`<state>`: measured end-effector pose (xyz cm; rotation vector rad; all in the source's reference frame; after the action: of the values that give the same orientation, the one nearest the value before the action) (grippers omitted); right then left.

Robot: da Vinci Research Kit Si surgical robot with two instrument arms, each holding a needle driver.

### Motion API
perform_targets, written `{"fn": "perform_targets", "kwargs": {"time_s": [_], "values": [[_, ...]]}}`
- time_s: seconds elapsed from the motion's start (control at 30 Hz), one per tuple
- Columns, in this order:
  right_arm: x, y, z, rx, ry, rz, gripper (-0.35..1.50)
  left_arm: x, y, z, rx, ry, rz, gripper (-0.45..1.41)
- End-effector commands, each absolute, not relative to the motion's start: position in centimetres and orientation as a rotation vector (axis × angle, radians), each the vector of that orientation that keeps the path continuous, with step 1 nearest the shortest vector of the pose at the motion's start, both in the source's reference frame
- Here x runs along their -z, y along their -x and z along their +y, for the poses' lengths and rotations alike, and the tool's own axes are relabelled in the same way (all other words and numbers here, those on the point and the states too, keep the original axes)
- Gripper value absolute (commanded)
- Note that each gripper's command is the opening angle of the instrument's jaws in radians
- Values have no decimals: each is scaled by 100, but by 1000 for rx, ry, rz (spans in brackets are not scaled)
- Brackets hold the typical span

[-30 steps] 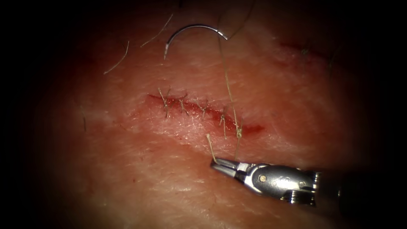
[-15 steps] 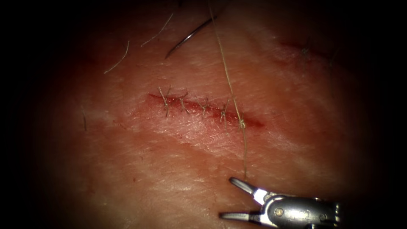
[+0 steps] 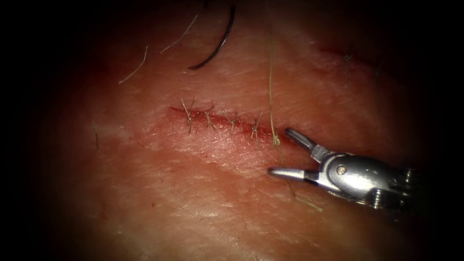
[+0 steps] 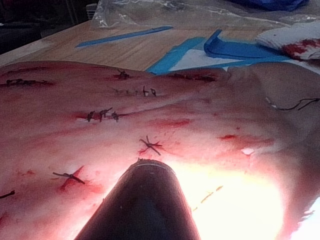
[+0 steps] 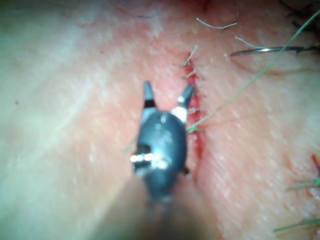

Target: Wound Closure

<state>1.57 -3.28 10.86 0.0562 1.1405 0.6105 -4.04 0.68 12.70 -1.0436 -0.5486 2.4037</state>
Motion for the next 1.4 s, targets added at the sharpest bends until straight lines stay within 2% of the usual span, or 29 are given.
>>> {"fn": "perform_targets", "kwargs": {"time_s": [0.03, 0.57, 1.07, 1.4], "values": [[-1106, -170, -322, -646, -62, 1131, 141, -1272, 409, 72, -2409, 1048, -542, -45], [-1182, -171, -290, -863, -133, 1068, 148, -1248, 410, 59, -2418, 1079, -542, -45], [-1198, -208, -300, -844, -203, 1088, 148, -1219, 430, 49, -2421, 1118, -542, -45], [-1205, -216, -299, -833, -216, 1094, 138, -1210, 433, 43, -2424, 1131, -542, -45]]}}
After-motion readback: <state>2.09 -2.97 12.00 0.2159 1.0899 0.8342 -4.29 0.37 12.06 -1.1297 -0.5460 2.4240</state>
